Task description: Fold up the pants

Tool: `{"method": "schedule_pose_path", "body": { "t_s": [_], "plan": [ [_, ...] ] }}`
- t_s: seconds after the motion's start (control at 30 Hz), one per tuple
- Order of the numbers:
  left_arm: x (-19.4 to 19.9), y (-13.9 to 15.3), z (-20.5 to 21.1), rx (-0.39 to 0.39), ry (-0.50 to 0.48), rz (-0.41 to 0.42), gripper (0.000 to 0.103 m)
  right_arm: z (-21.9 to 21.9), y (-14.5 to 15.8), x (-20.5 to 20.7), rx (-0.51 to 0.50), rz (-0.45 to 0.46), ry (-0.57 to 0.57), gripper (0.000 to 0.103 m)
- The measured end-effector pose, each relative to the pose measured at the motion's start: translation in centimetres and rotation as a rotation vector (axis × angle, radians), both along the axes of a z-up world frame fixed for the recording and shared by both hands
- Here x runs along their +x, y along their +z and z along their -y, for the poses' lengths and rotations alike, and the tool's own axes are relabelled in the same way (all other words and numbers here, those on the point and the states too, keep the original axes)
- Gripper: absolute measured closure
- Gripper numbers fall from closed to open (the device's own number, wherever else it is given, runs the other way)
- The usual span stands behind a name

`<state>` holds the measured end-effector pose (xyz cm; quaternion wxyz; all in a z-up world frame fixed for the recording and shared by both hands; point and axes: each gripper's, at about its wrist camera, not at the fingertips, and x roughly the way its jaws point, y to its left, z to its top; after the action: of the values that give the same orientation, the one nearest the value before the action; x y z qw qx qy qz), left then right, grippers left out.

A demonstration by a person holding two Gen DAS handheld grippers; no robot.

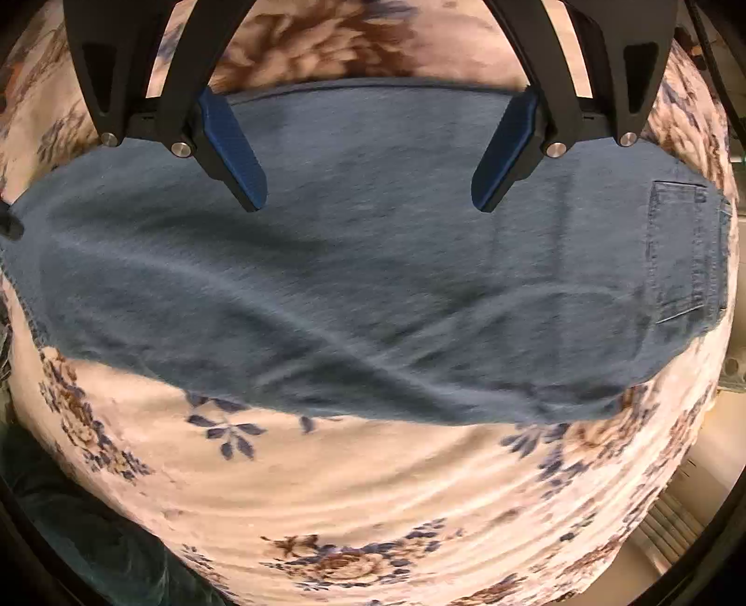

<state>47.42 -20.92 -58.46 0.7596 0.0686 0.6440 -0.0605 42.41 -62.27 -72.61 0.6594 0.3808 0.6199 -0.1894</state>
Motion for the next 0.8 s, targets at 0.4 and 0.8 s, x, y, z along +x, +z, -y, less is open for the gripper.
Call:
{"method": "schedule_pose_path", "body": {
  "t_s": [0.4, 0.8],
  "plan": [
    [3.4, 0.1, 2.4, -0.027, 0.026, 0.032, 0.013, 2.6, 0.6, 5.6, -0.116, 0.045, 0.129, 0.049],
    [3.9, -0.1, 0.5, 0.000, 0.052, 0.053, 0.013, 2.1, -1.0, 11.4, -0.334, 0.098, 0.325, 0.090]
  ]
}}
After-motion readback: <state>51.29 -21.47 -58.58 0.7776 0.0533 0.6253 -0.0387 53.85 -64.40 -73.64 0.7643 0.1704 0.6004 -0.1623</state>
